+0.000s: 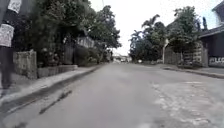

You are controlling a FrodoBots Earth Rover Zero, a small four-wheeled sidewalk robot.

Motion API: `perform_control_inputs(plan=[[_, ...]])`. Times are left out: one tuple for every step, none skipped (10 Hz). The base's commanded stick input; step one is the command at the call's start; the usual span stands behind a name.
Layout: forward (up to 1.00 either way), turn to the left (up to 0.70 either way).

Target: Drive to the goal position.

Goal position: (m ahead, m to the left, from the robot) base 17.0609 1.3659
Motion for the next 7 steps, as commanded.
perform_control_inputs(plan=[[1.00, 0.00], [1.00, 0.00], [1.00, 0.00], [1.00, 0.00], [1.00, 0.00], [1.00, 0.00], [1.00, 0.00]])
